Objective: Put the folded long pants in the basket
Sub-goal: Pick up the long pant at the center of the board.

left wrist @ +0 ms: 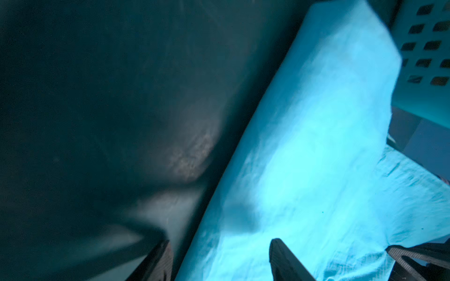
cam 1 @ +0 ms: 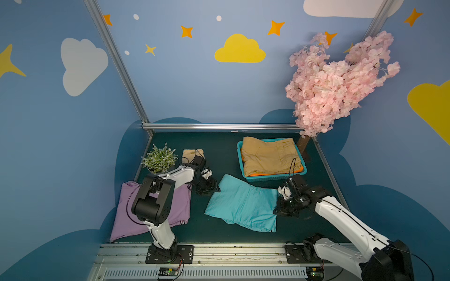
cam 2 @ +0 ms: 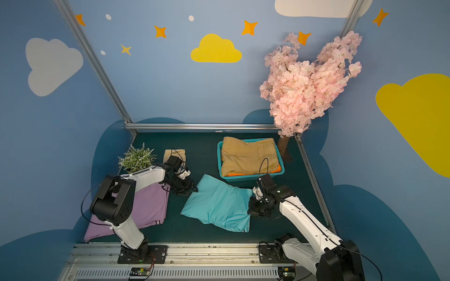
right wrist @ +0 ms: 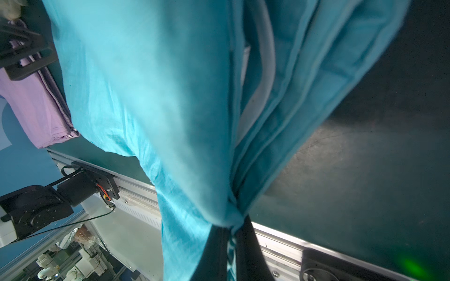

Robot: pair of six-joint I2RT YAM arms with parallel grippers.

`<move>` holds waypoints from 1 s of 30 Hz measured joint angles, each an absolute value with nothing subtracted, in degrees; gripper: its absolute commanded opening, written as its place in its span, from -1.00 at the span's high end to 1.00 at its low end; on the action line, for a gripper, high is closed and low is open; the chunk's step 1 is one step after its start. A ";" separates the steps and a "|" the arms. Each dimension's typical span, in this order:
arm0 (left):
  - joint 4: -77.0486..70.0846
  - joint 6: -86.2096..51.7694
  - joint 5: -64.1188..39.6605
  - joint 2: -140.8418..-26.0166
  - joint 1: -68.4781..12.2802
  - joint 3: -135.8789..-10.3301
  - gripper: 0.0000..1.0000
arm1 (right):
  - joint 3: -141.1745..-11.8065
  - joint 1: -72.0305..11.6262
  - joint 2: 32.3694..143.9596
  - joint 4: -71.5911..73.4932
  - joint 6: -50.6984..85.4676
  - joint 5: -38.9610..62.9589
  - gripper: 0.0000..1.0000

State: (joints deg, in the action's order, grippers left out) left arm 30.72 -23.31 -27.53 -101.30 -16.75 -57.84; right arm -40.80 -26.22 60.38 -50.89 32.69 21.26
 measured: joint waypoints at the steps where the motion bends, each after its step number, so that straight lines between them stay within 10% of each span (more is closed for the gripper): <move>1: 29.74 -23.73 -28.32 -101.51 -16.62 -57.63 -0.04 | -40.80 -26.17 60.38 -50.89 32.49 21.50 1.00; 12: 23.42 -26.13 -31.40 -102.48 -17.39 -54.70 0.94 | -40.82 -25.23 60.42 -51.13 31.70 22.28 1.00; 30: 43.51 -33.34 -28.75 -65.04 -16.91 -57.30 0.95 | -53.19 -25.21 53.43 -55.75 28.12 30.94 1.00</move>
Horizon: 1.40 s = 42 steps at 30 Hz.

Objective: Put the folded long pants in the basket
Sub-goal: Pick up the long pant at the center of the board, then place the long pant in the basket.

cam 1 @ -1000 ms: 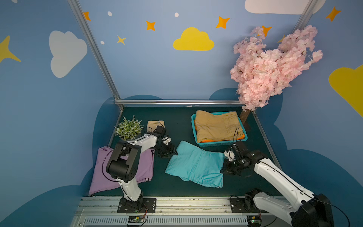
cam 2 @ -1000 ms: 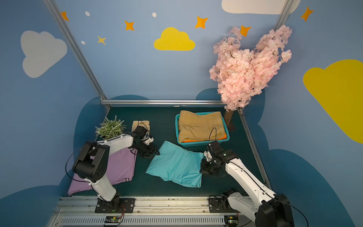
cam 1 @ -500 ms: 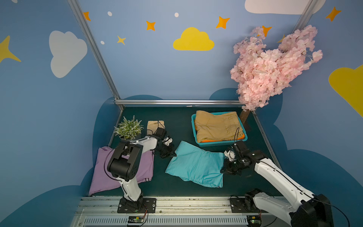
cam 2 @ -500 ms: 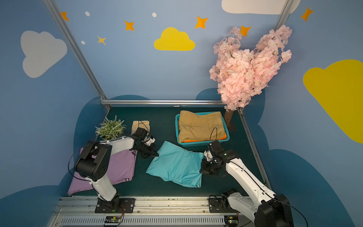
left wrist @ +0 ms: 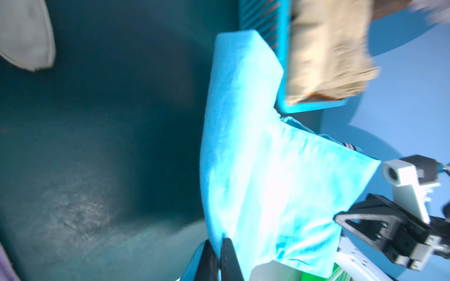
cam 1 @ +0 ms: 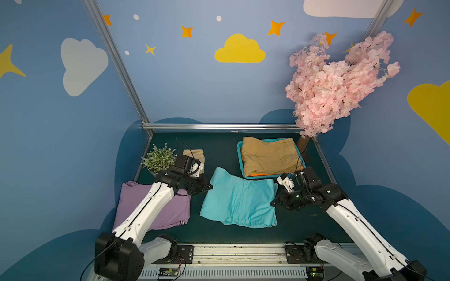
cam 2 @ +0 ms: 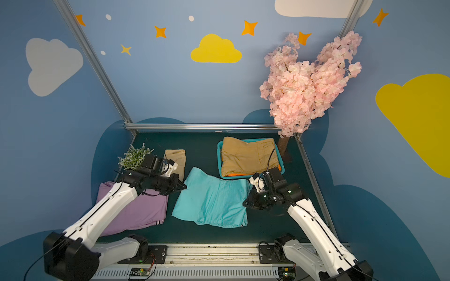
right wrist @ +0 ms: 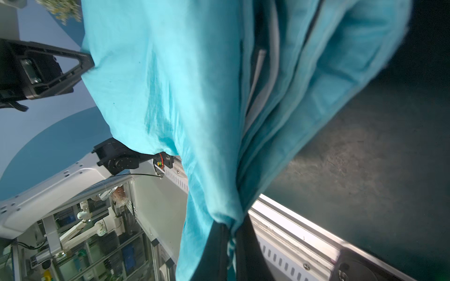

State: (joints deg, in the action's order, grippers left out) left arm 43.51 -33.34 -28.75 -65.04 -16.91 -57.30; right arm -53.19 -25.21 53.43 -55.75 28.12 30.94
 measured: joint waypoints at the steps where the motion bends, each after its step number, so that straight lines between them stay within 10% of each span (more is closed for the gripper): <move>1: 44.47 -34.22 -28.47 -62.94 -16.88 -58.87 0.95 | -54.33 -25.15 52.27 -55.77 28.01 29.98 1.00; 17: 45.80 -42.65 -25.34 -93.95 -20.99 -95.48 0.95 | -77.56 -0.21 79.13 -53.80 25.06 28.56 1.00; 42: 48.40 -46.85 -27.24 -128.66 -25.63 -130.19 0.95 | -92.38 12.47 102.76 -41.32 30.96 34.94 1.00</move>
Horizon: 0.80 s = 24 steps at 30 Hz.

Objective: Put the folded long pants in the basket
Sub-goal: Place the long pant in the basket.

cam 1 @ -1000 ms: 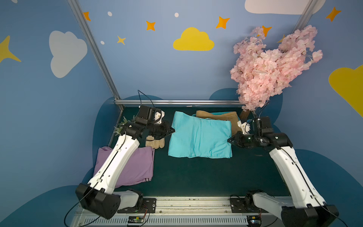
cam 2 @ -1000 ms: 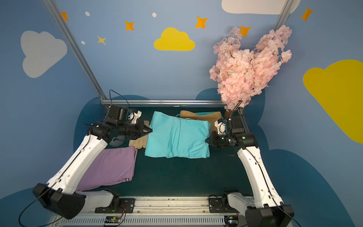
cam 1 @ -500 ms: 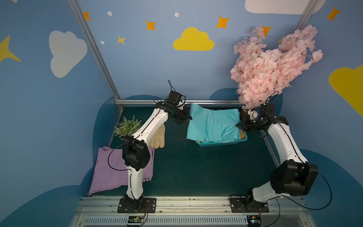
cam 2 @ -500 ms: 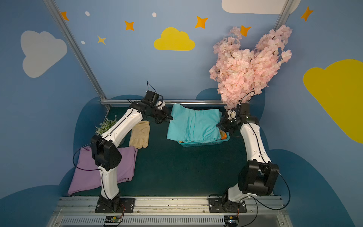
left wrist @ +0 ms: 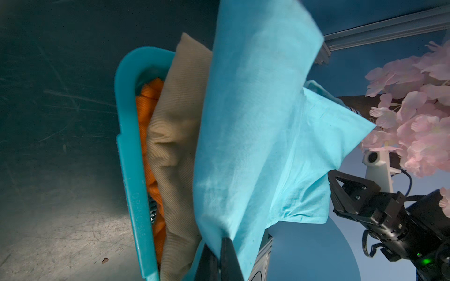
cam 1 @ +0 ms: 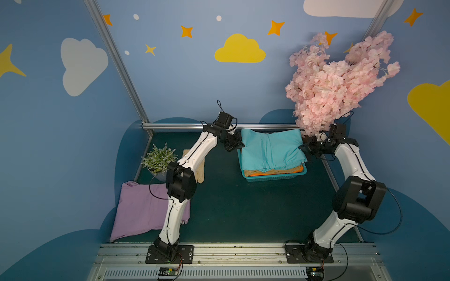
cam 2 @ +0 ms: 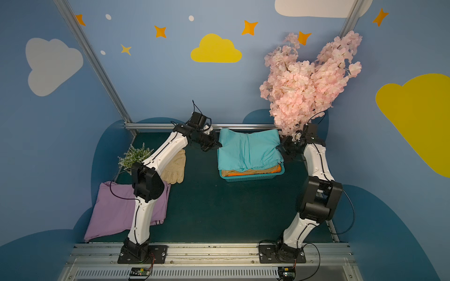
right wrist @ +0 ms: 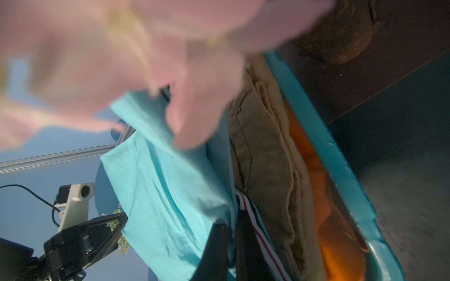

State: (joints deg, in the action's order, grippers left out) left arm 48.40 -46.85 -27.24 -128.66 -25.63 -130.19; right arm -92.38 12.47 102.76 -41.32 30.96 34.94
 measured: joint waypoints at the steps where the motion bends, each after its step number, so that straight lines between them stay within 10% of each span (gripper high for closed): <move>1: 48.60 -46.85 -27.27 -128.66 -25.58 -130.32 0.95 | -93.01 12.67 103.55 -41.32 31.24 35.57 1.00; 24: 51.72 -43.86 -26.22 -130.02 -24.91 -130.28 0.67 | -97.62 12.62 112.18 -42.37 31.53 37.26 0.93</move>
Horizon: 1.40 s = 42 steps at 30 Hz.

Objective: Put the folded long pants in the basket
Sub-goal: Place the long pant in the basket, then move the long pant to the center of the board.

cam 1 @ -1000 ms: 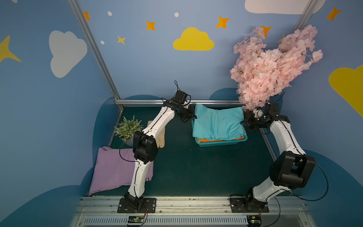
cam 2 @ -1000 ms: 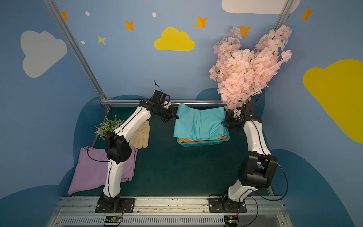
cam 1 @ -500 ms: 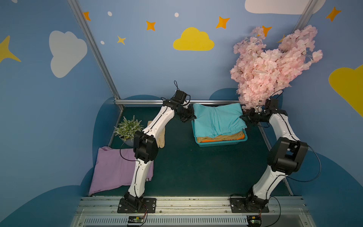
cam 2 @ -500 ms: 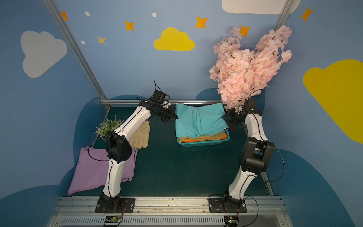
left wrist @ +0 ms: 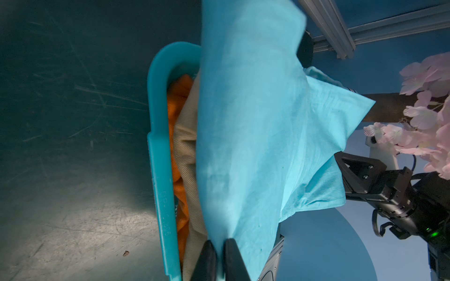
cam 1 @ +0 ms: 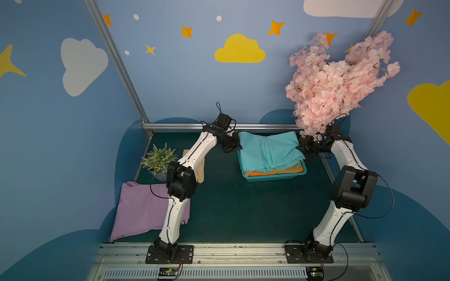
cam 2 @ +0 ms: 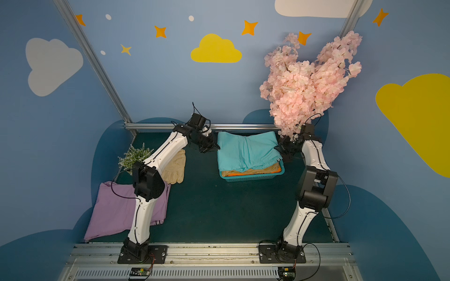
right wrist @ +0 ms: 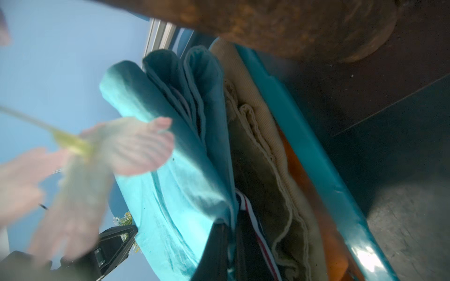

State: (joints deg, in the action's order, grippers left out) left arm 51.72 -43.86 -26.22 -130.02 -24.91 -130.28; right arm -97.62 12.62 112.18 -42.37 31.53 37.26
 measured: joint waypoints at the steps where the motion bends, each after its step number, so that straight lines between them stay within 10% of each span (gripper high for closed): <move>1: 51.79 -43.70 -26.33 -130.10 -24.91 -130.28 0.65 | -97.60 12.64 112.40 -42.41 31.44 37.04 0.89; 12: 53.78 -40.18 -22.81 -128.88 -24.93 -126.78 -0.25 | -96.51 14.59 111.85 -42.11 31.22 34.06 -0.19; 22: 52.45 -36.62 -9.23 -99.61 -24.93 -103.88 -0.24 | -86.52 14.17 91.77 -42.19 31.44 26.61 -0.24; 30: 53.32 -40.07 3.73 -73.28 -25.26 -70.06 -0.22 | -76.25 -2.63 71.02 -40.40 32.23 24.64 -0.23; 42: 59.05 -50.96 19.92 -83.90 -28.42 -55.72 -0.15 | -60.55 -28.99 61.60 -38.48 36.29 22.00 -0.21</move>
State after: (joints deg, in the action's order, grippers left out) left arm 59.05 -50.96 19.92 -83.90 -28.42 -55.72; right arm -60.55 -28.99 61.60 -38.48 36.29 22.00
